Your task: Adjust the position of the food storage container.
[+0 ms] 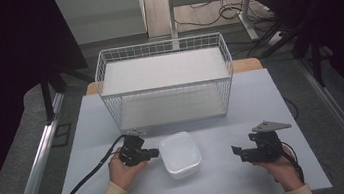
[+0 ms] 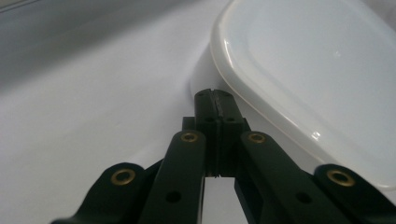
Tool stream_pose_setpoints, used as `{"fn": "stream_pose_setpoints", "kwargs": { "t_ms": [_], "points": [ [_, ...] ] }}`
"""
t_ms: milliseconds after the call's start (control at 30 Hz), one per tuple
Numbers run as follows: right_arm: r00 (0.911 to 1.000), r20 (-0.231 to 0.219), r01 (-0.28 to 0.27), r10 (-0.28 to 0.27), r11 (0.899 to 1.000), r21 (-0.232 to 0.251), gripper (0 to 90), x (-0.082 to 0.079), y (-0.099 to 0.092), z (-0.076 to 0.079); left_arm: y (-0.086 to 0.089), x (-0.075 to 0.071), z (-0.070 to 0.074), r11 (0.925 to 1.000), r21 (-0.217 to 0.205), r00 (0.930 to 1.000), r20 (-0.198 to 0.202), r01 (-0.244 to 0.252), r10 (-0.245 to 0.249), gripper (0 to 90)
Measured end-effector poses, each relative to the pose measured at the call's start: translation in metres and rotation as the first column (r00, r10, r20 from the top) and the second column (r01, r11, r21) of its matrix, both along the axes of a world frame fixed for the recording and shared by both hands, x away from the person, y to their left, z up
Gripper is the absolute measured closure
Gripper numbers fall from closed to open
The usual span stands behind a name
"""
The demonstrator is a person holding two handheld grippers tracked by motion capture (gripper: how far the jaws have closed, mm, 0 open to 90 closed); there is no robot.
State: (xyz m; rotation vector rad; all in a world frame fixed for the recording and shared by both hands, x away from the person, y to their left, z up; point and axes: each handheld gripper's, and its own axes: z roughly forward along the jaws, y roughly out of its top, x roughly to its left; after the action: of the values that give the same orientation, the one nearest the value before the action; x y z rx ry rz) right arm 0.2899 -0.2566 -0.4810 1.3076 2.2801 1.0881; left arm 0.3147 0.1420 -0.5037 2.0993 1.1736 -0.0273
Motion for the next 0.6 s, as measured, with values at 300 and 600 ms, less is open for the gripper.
{"fn": "stream_pose_setpoints", "kwargs": {
  "t_ms": [300, 600],
  "points": [
    [1.0, 0.002, 0.002, -0.002, 1.0, 0.003, 18.1, 0.0, -0.001, 0.001, -0.019, 0.007, 0.002, 0.9995, 0.002, 0.9995, 0.002, 0.032, -0.032, 90.0],
    [0.9999, 0.013, 0.006, -0.006, 1.0, 0.019, 18.1, 0.0, -0.001, 0.005, -0.009, 0.002, 0.012, 0.9995, 0.007, 0.9988, 0.038, 0.03, -0.03, 90.0]
  ]
}}
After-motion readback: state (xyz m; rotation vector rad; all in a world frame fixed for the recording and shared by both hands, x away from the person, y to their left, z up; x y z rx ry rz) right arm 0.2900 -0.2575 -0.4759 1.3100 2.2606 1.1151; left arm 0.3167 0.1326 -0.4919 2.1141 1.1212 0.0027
